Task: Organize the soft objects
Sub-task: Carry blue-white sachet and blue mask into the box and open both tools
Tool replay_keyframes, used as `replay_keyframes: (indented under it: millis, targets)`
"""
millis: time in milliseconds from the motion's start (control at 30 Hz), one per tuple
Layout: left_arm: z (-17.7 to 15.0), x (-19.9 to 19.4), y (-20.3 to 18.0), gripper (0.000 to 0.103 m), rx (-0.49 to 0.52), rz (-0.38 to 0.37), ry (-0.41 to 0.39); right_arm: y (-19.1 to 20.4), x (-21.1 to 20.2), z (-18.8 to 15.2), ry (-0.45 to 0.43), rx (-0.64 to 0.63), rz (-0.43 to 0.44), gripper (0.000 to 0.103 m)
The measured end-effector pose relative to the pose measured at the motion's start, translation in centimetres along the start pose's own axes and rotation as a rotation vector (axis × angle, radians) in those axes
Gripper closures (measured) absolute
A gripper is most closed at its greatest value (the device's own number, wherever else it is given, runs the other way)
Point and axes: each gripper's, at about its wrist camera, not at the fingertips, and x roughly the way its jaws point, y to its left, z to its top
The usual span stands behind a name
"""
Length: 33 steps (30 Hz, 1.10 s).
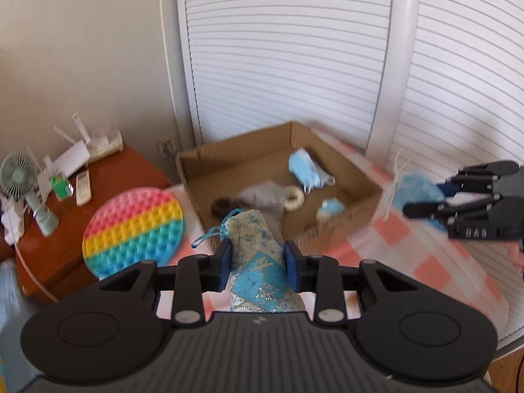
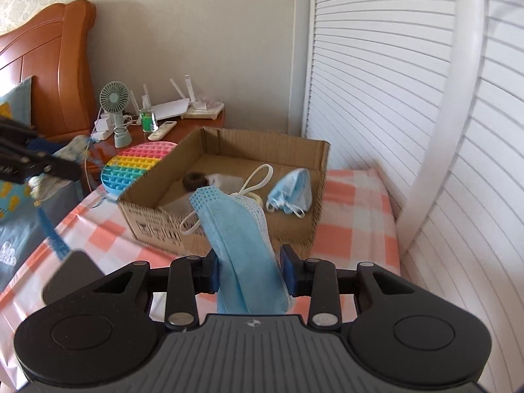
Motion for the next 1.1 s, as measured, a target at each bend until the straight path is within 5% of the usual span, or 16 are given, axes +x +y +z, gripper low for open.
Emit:
replay_keyframes:
  millis: [600,667,733,767,1100]
  targets:
    - [10.7,12.1,1.1,0.070,-0.017,0.013,-0.005,-0.2,5.3,4.6,0.030,-0.032,0.010,0.063]
    - [11.4,13.5,1.5,0.059,-0.029,0.023,-0.012,-0.5,5.8,4.7,0.036,-0.023,0.003,0.063]
    - [11.7,14.5,1.8,0.030,-0.026,0.059,-0.024,-1.0,6.4,4.8,0.045,-0.011,0.001,0.063]
    - [11.5,14.7,2.0,0.026,-0.022,0.084,-0.027,-1.1,6.7,4.8,0.047,-0.005,0.000,0.063]
    - [6.1,8.7,4.3,0.012,-0.029,0.099,-0.034,-1.0,9.5,6.4,0.066,0.007,0.005,0.062]
